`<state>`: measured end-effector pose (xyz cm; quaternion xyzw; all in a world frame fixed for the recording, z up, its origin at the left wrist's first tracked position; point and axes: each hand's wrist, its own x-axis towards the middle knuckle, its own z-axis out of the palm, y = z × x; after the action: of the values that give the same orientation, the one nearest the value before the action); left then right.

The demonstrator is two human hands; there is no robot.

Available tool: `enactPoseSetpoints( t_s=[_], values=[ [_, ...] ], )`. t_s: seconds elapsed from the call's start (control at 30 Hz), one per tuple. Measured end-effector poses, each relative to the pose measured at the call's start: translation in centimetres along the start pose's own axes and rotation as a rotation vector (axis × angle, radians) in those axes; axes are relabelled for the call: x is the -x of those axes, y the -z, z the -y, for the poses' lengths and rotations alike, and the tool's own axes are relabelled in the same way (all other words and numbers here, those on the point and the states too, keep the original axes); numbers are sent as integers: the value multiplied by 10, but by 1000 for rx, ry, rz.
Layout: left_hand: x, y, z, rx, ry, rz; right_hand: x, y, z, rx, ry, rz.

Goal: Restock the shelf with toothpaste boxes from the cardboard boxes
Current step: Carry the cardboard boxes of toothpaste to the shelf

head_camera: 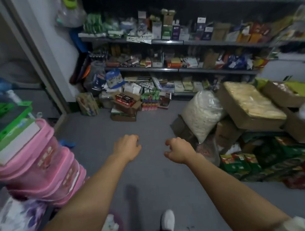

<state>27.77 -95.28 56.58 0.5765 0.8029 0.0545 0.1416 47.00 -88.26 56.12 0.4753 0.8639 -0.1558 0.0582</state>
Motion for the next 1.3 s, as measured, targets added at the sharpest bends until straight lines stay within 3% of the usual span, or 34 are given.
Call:
enactPoseSetpoints(
  t_s=[0.37,0.73,1.07,1.17,1.3],
  values=[
    [-351,30,29,-129,76,178,-373,74,-51,123,144,197],
    [-641,52,139,-43,167,145,-709,93,-25,150,242,246],
    [-913,14,253,132,243,206,-981,31,-17,-51,61,281],
    [-985,-17,285,112,240,282,-1038,2,-27,-144,-41,290],
    [-1069,-76,342,159,360,283,-1107,-43,-38,-272,-187,299]
  ],
)
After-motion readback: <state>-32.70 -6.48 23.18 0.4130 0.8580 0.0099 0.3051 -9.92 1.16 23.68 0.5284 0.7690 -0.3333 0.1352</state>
